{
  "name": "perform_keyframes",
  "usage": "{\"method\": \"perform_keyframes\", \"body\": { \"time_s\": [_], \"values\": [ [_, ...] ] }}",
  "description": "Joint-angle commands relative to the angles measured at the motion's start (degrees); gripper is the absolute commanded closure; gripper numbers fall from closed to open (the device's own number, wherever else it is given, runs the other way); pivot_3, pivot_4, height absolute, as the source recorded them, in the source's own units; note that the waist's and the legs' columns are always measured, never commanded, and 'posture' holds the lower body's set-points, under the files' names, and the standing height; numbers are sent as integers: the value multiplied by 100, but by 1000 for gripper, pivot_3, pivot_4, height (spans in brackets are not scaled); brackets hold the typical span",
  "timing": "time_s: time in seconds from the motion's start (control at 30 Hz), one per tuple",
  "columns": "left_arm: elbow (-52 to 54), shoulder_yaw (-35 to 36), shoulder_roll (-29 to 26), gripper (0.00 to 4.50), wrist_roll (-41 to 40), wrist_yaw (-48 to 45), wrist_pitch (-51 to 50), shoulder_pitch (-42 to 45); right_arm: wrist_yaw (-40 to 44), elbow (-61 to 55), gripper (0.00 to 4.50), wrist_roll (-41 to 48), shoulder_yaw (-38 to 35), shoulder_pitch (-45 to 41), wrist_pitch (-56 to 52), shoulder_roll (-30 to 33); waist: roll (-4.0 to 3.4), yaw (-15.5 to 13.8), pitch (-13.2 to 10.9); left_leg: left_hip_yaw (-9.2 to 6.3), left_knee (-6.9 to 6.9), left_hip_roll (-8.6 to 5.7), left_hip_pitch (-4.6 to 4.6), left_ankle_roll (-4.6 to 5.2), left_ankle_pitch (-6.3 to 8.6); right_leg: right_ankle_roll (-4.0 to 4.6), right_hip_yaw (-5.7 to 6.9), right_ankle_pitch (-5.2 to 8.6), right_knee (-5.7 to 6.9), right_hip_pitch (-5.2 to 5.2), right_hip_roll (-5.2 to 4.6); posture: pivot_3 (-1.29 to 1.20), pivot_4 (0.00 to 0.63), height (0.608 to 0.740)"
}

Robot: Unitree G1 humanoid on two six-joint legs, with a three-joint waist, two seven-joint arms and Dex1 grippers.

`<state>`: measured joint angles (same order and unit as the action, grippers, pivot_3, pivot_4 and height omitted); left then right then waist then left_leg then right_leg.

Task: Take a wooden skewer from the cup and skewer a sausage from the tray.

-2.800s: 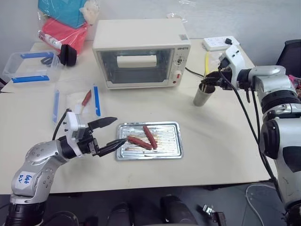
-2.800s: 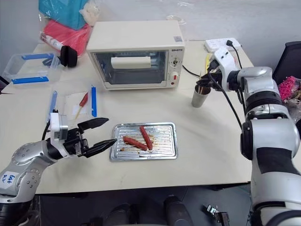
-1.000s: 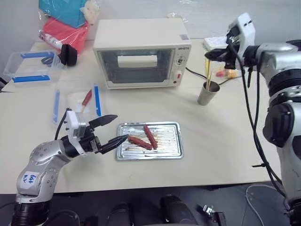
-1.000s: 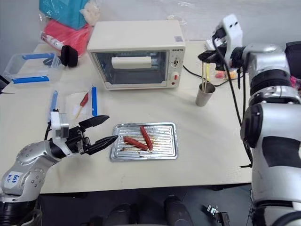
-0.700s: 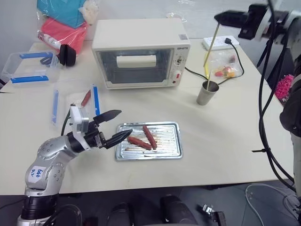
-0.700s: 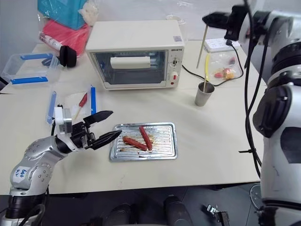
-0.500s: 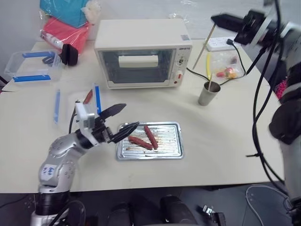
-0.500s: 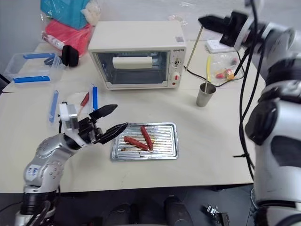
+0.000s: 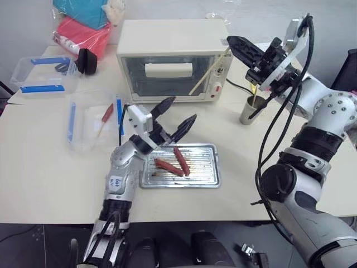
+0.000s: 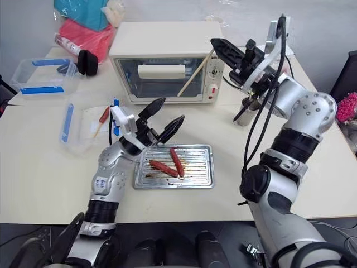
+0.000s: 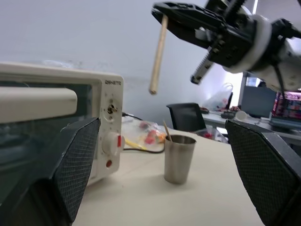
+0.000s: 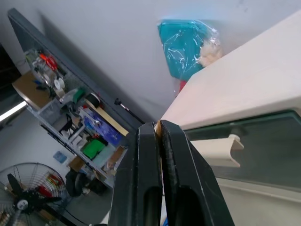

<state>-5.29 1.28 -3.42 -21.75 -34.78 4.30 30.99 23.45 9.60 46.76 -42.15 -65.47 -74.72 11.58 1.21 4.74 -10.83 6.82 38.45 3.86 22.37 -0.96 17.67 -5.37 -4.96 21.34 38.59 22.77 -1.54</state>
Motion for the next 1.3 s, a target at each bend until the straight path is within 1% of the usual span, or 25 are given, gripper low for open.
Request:
{"method": "perform_keyframes", "body": {
  "time_s": [0.03, 0.2, 0.4, 0.5, 0.6, 0.67, 0.9, 0.93, 1.2, 1.23, 1.3],
  "values": [
    [-62, -22, 209, 0, 121, 177, 410, 348, -560, -583, 4465, 652, -186, 54, -253, -190, 0, 0, 0, 0, -2, 0, 1, 0, 0, 0, 0, 0, -2, 0, 2, 0, 150, 740],
    [-265, -54, 445, 0, 107, 243, 575, 648, -1169, -852, 4465, 1279, -206, 184, -319, -411, 0, 13, 0, 5, -17, 2, -4, -3, -2, 0, -1, 0, -4, 3, 5, 0, 150, 740],
    [-548, 32, 516, 0, 90, 306, 706, 789, -1689, -872, 4465, 1974, -89, 283, -152, -456, 0, 6, 0, 5, -19, 0, -3, -2, -3, 0, -5, 0, -8, 3, 4, 0, 150, 740],
    [-620, 33, 564, 550, 63, 321, 771, 846, -1930, -917, 4500, 2355, 7, 394, -102, -468, 0, 7, 0, 5, -20, 1, -3, -2, -3, 0, -4, 0, -8, 3, 4, 0, 150, 740],
    [-661, 9, 613, 1443, 60, 306, 812, 877, -2138, -935, 4500, 2658, 140, 501, 37, -437, 0, 6, 0, 5, -20, 1, -2, -2, -3, 0, -5, 0, -12, 3, 4, 0, 150, 740],
    [-670, -16, 666, 2146, 62, 295, 838, 899, -2275, -957, 4500, 2861, 238, 575, 153, -420, 0, 6, 0, 5, -20, 0, -2, -2, -3, 0, -5, 0, -15, 3, 4, 0, 150, 740],
    [-623, -103, 749, 4340, 44, 164, 837, 899, -2604, -997, 4500, 3442, 611, 835, 556, -242, 0, 5, 0, 5, -25, 1, -1, -2, -3, 0, -5, 0, -30, 3, 4, 0, 150, 740],
    [-614, -103, 744, 4427, 44, 157, 837, 882, -2635, -1000, 4500, 3508, 665, 871, 611, -206, 0, 5, 0, 5, -25, 0, 0, -2, -3, 0, -5, 0, -35, 3, 4, 0, 150, 740],
    [-599, -37, 682, 4427, 27, 174, 809, 846, -2714, -999, 4500, 3870, 1111, 1165, 1001, 106, 0, 4, 0, 5, -28, 3, -1, -1, -4, 0, -6, 0, -55, 3, 6, 0, 150, 740],
    [-570, -26, 666, 4473, -4, 166, 763, 842, -2675, -944, 4258, 4097, 1177, 1219, 895, 192, 0, 3, 0, 5, -28, 3, -1, -1, -4, 0, -7, 0, -55, 3, 6, 0, 150, 740],
    [-482, 5, 606, 4500, -69, 147, 665, 828, -2356, -1104, 3800, 3826, 1440, 1395, 877, 479, 0, 2, 0, 5, -29, 3, 0, -1, -3, -1, -7, 0, -59, 2, 5, 0, 150, 740]
  ]
}}
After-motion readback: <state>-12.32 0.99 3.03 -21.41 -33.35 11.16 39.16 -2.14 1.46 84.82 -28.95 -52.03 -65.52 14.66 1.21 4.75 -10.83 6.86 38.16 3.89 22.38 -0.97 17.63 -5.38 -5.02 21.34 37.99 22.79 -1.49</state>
